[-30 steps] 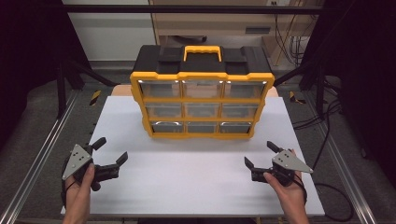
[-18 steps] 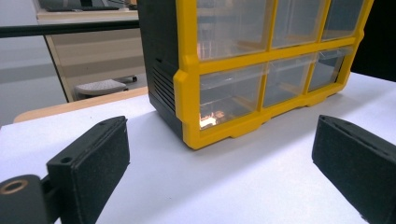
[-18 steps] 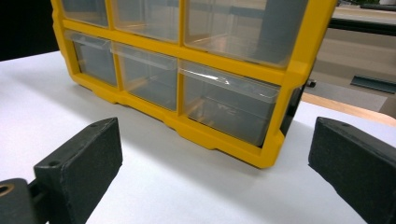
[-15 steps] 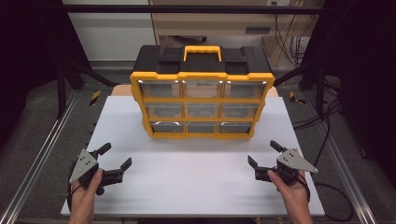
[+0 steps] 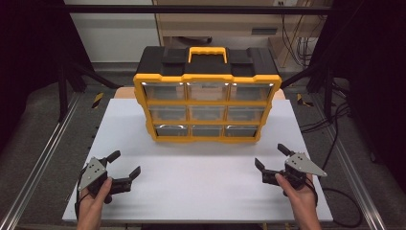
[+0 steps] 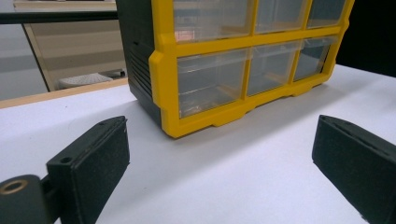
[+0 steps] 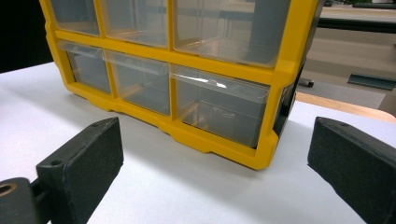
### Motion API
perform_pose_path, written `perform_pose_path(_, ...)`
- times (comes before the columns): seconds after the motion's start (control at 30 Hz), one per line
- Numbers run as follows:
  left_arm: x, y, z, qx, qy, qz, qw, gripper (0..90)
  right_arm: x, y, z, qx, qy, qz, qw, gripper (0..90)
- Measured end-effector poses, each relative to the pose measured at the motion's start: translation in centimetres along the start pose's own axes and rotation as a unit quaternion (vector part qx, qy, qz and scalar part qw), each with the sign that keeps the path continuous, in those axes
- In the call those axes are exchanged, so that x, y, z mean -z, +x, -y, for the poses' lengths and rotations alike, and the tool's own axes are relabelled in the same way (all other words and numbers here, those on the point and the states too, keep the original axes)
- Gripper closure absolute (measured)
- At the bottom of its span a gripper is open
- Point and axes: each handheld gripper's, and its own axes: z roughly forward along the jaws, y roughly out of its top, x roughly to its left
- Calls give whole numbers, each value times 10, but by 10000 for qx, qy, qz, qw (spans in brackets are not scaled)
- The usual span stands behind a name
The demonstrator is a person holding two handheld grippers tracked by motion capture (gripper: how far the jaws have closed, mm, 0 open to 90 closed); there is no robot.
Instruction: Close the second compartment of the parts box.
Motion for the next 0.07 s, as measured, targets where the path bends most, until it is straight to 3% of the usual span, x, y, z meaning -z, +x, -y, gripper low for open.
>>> perform_pose_path(0.07, -2, -2, -1, 9, -6, 5, 10000, 40, 0, 0, 0, -16, 2, 19, 10000, 36)
